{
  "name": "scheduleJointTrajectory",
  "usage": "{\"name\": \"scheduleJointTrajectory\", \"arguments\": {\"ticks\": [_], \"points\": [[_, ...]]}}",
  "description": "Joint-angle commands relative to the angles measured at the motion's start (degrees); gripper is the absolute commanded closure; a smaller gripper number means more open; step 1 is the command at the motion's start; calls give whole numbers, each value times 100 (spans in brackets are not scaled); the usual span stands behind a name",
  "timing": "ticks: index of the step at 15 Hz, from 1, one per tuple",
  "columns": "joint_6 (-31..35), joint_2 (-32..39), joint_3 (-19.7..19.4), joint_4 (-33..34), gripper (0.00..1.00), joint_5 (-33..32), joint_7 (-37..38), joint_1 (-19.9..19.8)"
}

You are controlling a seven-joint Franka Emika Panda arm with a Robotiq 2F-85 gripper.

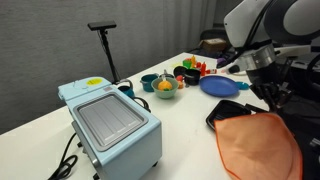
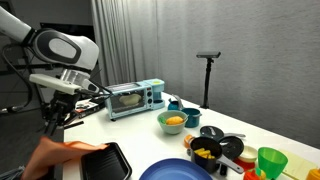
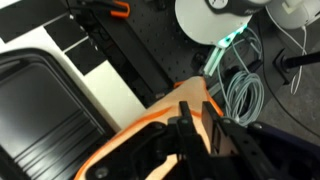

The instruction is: Unfold the cloth

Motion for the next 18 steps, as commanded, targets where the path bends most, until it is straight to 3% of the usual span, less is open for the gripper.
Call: {"name": "scheduleJointTrajectory", "arguments": {"ticks": [1,7,8,9,10,13,18], "points": [[-601,-1398,-544,-810,48,-533,-411,14],[-1603,-3038,-1477,-1389,2,-1618,-903,-175],[-1564,-3298,-1706,-1413,0,-1641,-898,-271],[-1990,-3491,-1850,-1120,0,-1671,-893,-387],[-1553,-2652,-1670,-1134,5,-1567,-605,-109],[-1844,-3190,-1928,-1063,0,-1629,-676,-259],[-1866,-3286,-1929,-1083,0,-1632,-671,-255]]}}
